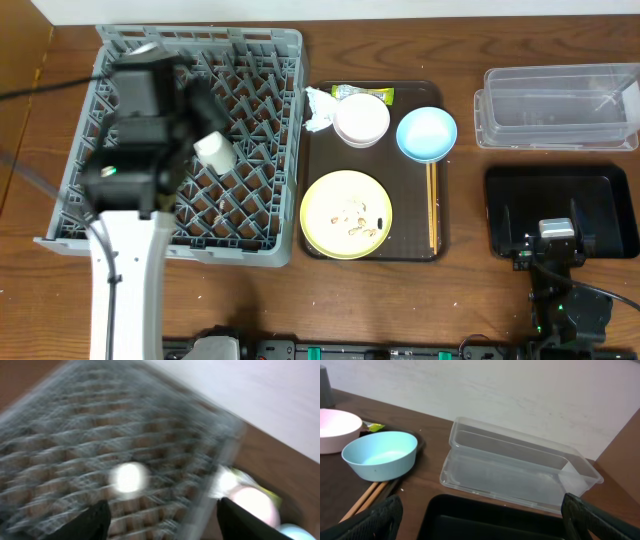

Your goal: Sort waste into correct bins and load items into the dishwasher

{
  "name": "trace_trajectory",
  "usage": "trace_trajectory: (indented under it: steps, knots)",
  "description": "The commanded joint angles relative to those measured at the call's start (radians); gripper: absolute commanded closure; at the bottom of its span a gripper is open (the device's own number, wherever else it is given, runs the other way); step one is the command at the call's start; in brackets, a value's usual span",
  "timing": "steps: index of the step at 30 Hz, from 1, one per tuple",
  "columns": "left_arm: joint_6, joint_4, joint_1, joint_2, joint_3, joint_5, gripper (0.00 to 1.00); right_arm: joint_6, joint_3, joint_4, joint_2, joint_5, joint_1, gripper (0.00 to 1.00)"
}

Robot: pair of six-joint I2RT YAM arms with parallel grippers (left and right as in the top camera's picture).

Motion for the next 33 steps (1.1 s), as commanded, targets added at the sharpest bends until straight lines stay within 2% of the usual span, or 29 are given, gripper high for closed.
trace_trajectory:
  steps: [1,6,8,11,13,15,17,19,23,26,28,31,33]
  knots:
    - [-0.117,-0.085,0.169,-0.019,0.012,-0.113,0.30,-0.011,-0.002,-0.003,-0.003,-0.005,-0.006,0.01]
    - [-0.201,-0.217,0.384,-0.018,0.011,-0.094,0.28,0.093,-0.002,0.048,-0.003,-0.247,-0.005,0.01]
    - [-0.202,-0.252,0.449,-0.018,0.011,-0.058,0.21,0.188,-0.002,0.089,-0.003,-0.413,-0.005,0.01]
    - [-0.202,-0.304,0.510,-0.018,0.011,-0.026,0.18,0.305,-0.002,0.147,-0.003,-0.545,-0.005,0.01]
    - [-0.202,-0.343,0.531,-0.018,0.011,-0.027,0.18,0.440,-0.002,0.272,-0.003,-0.542,-0.005,0.01]
    - [-0.202,-0.365,0.547,-0.018,0.011,-0.026,0.17,0.589,-0.002,0.503,-0.002,-0.475,-0.005,0.01]
    - [-0.202,-0.375,0.549,-0.018,0.011,-0.026,0.17,0.636,0.007,0.705,0.004,-0.335,-0.005,0.01]
    - [-0.202,-0.383,0.549,-0.017,0.011,-0.026,0.16,0.648,0.053,0.764,0.021,-0.203,-0.005,0.01]
    - [-0.201,-0.409,0.549,-0.017,0.011,-0.026,0.11,0.610,0.259,0.668,0.134,-0.192,-0.005,0.01]
    - [-0.202,-0.409,0.549,-0.017,0.011,-0.026,0.11,0.471,0.497,0.496,0.306,-0.372,-0.005,0.01]
    - [-0.202,-0.409,0.549,-0.017,0.011,-0.026,0.10,0.406,0.656,0.355,0.426,-0.499,-0.005,0.01]
    - [-0.202,-0.414,0.549,-0.017,0.011,-0.026,0.10,0.317,0.981,0.058,0.672,-0.670,-0.005,0.01]
    - [-0.202,-0.428,0.549,-0.017,0.011,-0.026,0.09,0.217,1.232,-0.207,0.849,-0.738,-0.002,0.01]
